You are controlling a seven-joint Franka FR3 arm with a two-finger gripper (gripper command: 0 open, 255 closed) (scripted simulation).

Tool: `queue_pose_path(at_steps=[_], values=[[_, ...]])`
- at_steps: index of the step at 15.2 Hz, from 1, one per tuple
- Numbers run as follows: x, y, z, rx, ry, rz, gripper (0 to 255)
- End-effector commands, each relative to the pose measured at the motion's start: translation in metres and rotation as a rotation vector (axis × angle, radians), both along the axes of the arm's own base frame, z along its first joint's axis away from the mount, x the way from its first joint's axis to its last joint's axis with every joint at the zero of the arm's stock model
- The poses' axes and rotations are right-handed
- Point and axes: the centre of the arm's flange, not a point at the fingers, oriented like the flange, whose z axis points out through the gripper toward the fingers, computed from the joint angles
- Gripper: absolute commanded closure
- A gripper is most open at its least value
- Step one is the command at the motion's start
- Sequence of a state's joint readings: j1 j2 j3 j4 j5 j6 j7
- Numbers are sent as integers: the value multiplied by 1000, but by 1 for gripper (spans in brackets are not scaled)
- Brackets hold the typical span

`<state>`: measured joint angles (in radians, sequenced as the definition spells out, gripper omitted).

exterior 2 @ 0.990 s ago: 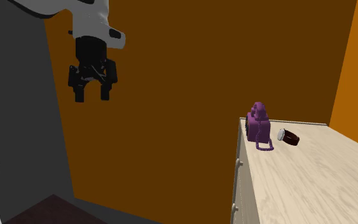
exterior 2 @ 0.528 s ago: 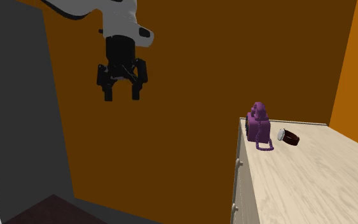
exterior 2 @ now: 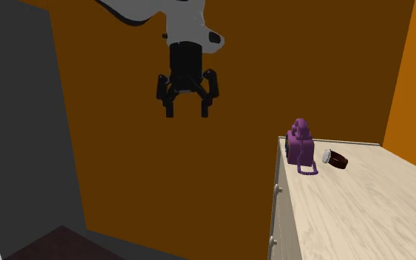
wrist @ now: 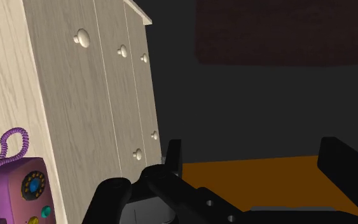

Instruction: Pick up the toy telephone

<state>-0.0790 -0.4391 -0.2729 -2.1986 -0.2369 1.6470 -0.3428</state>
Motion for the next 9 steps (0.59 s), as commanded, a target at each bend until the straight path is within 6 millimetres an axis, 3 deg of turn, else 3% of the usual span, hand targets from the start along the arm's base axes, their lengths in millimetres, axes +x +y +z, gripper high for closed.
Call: queue_pose_path(at_steps=[1,9], values=[[11,-23,1,7,-12,-2,0],[53,-122,0,38,-57,-14,0]])
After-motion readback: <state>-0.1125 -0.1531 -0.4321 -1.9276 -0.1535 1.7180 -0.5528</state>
